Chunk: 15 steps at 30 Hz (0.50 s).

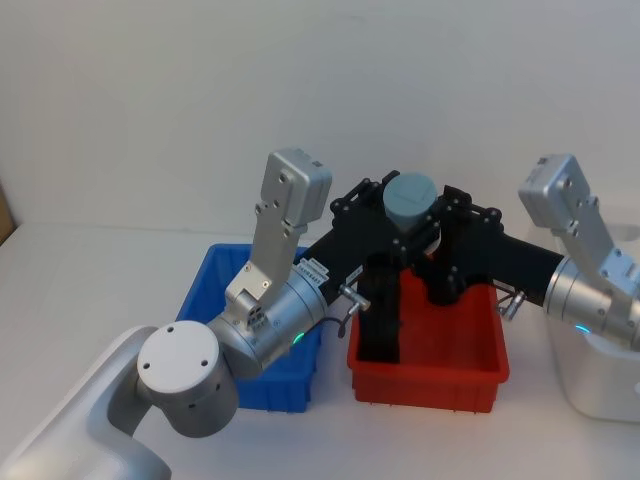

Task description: Pick the cotton swabs from the blue box and place them into the white box.

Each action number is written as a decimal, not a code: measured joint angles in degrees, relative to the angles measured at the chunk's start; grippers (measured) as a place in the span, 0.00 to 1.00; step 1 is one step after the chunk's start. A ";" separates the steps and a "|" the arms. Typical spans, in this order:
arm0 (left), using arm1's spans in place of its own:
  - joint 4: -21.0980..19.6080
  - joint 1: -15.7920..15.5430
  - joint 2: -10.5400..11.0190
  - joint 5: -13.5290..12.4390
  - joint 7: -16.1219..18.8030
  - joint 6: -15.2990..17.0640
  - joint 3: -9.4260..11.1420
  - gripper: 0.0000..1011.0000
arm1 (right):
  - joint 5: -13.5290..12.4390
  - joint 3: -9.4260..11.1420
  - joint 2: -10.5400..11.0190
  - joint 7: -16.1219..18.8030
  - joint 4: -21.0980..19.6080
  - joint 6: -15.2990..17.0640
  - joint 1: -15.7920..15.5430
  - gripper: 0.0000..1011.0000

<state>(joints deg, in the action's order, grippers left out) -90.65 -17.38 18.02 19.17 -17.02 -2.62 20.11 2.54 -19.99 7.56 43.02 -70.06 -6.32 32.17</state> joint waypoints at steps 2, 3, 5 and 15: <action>0.01 0.00 0.00 0.00 0.00 0.00 0.00 0.66 | 0.00 0.00 0.00 0.00 0.00 0.00 0.00 0.61; 0.01 0.00 0.00 0.00 0.00 0.00 0.00 0.66 | -0.01 0.00 0.00 0.00 0.00 0.00 0.00 0.61; 0.01 0.00 0.00 0.00 0.00 0.00 0.00 0.66 | -0.02 0.00 0.00 0.00 0.00 0.00 0.00 0.61; 0.04 0.00 0.00 0.00 -0.01 0.03 0.02 0.93 | -0.07 -0.04 0.00 0.09 -0.01 -0.03 0.00 0.61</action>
<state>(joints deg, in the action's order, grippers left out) -90.61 -17.38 18.02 19.17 -17.03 -2.59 20.13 2.47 -20.03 7.56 43.11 -70.06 -6.35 32.17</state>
